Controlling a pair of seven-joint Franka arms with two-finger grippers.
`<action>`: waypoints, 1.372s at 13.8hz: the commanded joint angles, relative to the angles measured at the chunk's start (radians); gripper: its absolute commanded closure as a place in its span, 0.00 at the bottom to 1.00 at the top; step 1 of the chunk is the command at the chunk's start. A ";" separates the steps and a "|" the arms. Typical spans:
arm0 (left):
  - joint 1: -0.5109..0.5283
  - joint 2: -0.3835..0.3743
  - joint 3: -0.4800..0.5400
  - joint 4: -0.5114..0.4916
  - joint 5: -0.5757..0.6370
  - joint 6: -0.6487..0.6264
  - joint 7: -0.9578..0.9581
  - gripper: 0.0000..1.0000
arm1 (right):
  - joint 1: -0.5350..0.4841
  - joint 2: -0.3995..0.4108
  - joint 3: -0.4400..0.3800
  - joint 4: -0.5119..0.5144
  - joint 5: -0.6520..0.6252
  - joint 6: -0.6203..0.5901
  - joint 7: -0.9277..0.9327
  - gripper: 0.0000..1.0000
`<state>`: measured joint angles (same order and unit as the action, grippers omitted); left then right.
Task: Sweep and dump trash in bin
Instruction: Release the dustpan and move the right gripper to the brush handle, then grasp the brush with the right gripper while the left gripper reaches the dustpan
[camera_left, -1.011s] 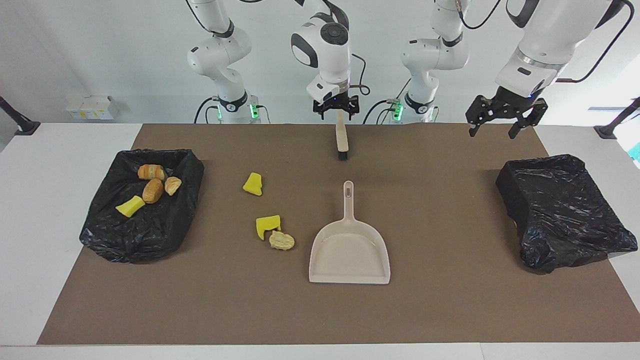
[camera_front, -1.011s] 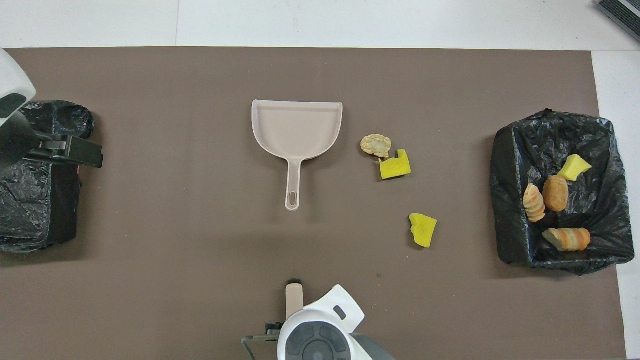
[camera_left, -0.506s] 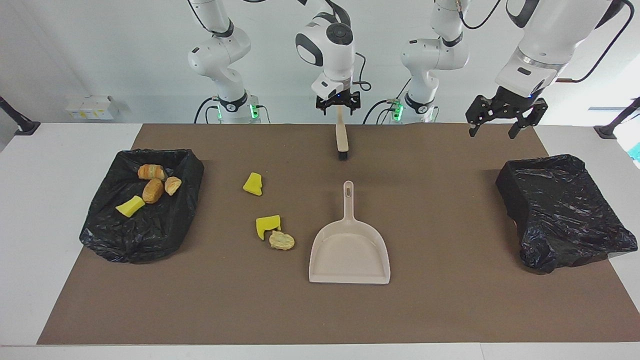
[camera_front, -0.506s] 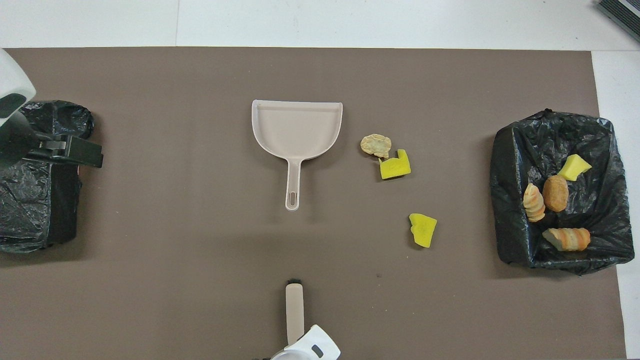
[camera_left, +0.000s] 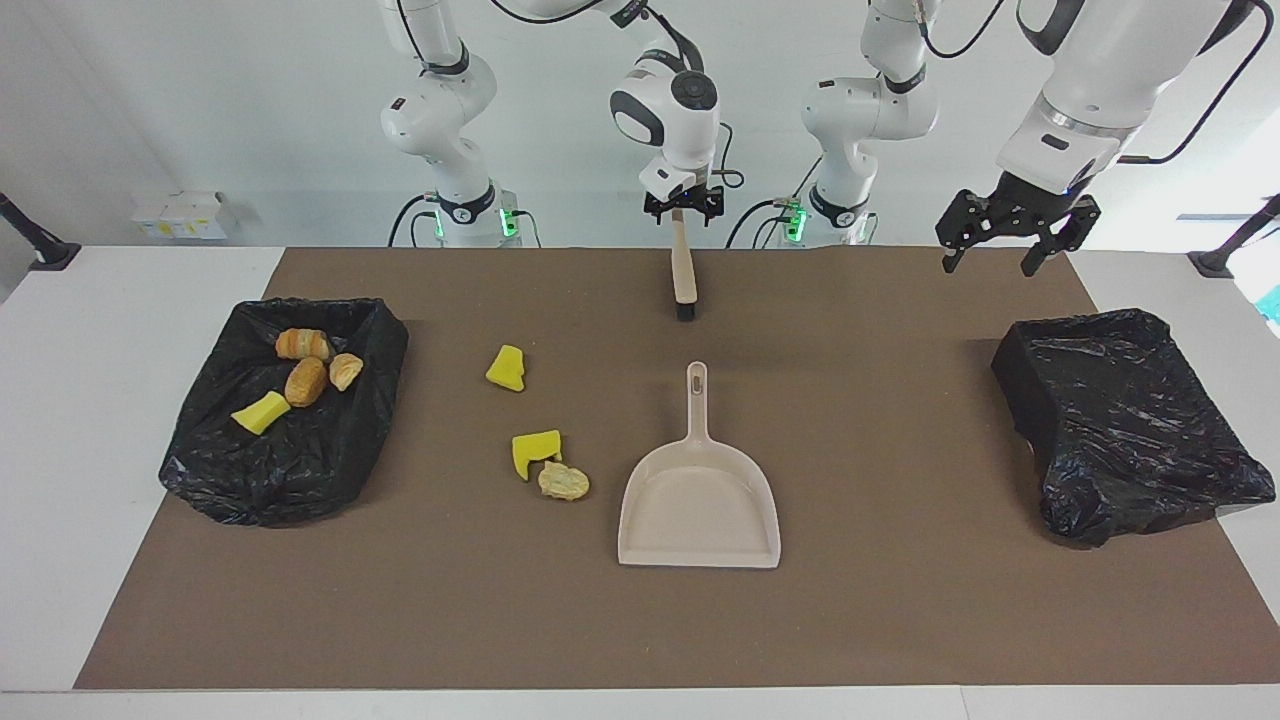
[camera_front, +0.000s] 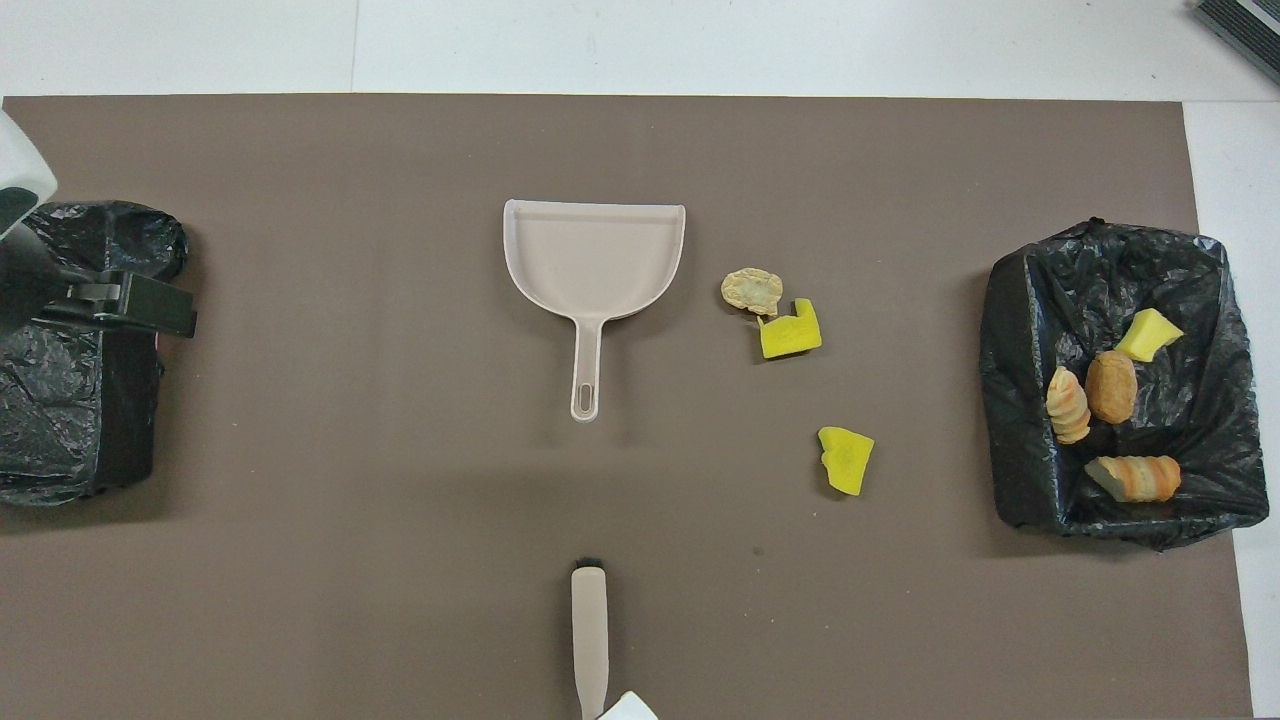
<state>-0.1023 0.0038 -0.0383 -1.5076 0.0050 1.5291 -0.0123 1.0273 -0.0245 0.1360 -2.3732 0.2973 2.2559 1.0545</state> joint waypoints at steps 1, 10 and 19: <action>-0.017 -0.062 -0.012 -0.100 0.006 0.005 -0.006 0.00 | 0.004 -0.029 -0.003 -0.031 0.025 0.027 0.018 0.30; -0.258 -0.041 -0.012 -0.310 -0.007 0.256 -0.147 0.00 | -0.099 -0.006 -0.010 0.017 0.023 0.008 0.002 1.00; -0.394 0.060 -0.012 -0.359 -0.010 0.405 -0.219 0.00 | -0.416 -0.078 -0.016 0.114 0.002 -0.228 -0.118 1.00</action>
<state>-0.4500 0.0245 -0.0671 -1.8552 0.0005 1.8633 -0.1825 0.6814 -0.0744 0.1153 -2.2795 0.2970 2.0949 0.9984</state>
